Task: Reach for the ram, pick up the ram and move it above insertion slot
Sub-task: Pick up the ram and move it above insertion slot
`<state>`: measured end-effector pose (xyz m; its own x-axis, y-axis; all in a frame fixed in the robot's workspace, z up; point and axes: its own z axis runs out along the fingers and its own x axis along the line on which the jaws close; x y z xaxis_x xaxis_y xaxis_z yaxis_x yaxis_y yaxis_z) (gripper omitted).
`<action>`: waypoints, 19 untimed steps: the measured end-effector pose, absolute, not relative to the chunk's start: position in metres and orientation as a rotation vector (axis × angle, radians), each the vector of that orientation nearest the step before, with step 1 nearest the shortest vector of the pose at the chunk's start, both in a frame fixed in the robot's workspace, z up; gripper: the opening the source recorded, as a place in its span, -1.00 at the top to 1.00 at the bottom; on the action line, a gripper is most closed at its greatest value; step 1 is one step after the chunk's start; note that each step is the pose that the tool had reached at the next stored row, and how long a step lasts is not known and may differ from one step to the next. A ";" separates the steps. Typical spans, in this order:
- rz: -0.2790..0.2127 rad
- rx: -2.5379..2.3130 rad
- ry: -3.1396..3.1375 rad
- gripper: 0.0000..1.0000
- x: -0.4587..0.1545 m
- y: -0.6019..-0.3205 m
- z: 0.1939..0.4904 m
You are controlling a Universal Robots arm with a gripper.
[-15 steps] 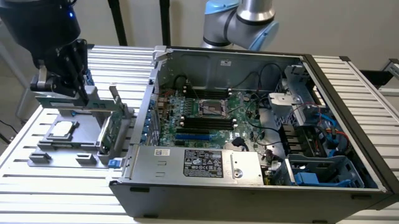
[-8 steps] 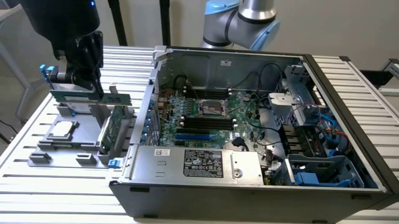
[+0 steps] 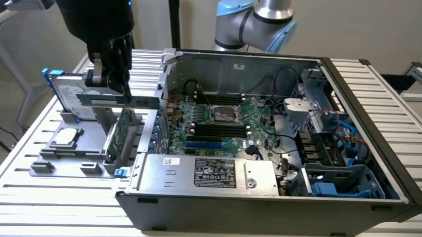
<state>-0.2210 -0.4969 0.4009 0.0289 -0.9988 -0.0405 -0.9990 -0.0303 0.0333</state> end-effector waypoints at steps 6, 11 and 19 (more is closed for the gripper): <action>0.105 -2.239 2.173 0.73 -0.194 -0.496 0.401; 0.132 -2.226 2.159 0.73 -0.171 -0.496 0.401; 0.161 -2.211 2.144 0.73 -0.135 -0.495 0.401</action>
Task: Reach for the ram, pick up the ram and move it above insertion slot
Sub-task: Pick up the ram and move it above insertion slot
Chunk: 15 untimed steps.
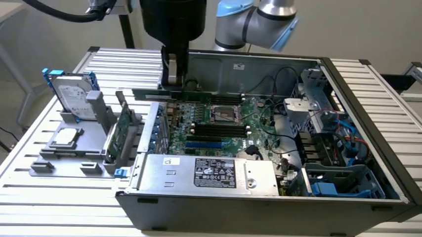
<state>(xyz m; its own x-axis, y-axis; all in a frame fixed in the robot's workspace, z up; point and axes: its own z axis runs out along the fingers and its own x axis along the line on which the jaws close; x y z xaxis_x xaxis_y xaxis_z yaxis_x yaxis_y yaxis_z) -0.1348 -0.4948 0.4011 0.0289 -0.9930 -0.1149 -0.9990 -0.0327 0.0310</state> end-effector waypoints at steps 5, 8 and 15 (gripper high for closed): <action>0.162 -2.210 2.143 0.73 -0.115 -0.489 0.400; 0.162 -2.210 2.143 0.73 -0.109 -0.481 0.398; 0.160 -2.209 2.142 0.73 -0.100 -0.459 0.394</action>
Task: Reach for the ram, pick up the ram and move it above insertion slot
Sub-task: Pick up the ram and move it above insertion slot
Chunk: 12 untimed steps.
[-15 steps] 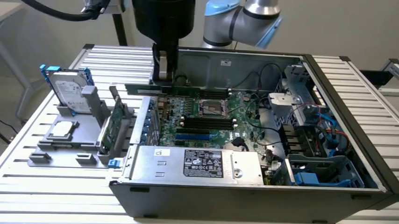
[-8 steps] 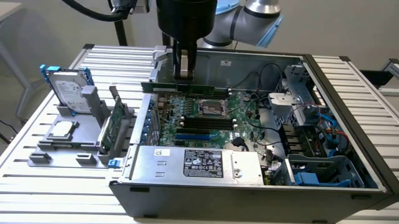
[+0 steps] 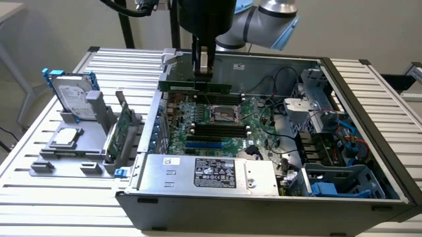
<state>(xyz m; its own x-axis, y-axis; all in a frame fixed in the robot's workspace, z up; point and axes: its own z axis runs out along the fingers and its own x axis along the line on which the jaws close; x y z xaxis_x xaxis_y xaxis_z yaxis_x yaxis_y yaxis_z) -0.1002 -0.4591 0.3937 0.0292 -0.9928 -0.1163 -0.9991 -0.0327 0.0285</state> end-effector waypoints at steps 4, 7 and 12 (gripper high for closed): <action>0.158 -2.209 2.141 0.73 -0.096 -0.446 0.392; 0.156 -2.208 2.140 0.73 -0.092 -0.437 0.390; 0.152 -2.207 2.138 0.73 -0.084 -0.423 0.388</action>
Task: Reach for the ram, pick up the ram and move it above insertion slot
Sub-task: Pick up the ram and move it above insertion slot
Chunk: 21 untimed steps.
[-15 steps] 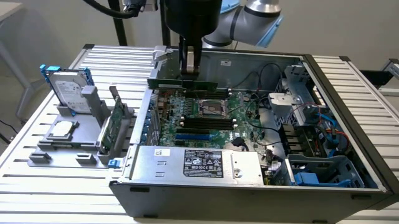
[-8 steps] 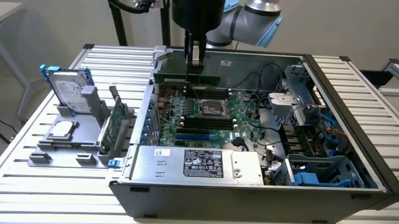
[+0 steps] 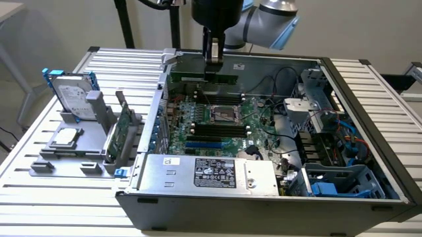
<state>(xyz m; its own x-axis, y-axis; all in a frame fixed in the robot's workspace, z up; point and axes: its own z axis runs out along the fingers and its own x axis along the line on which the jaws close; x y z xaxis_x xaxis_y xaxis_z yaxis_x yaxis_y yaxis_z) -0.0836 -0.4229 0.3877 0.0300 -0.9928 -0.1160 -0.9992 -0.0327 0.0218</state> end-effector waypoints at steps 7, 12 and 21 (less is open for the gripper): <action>0.145 -2.204 2.135 0.73 -0.065 -0.414 0.385; 0.139 -2.199 2.135 0.73 -0.053 -0.412 0.382; 0.131 -2.148 2.180 0.73 -0.050 -0.412 0.378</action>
<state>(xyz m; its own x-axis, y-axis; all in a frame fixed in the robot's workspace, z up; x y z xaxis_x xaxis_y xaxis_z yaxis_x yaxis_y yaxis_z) -0.0501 -0.4119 0.3778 -0.0152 -0.9932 -0.1153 -0.9999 0.0146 0.0060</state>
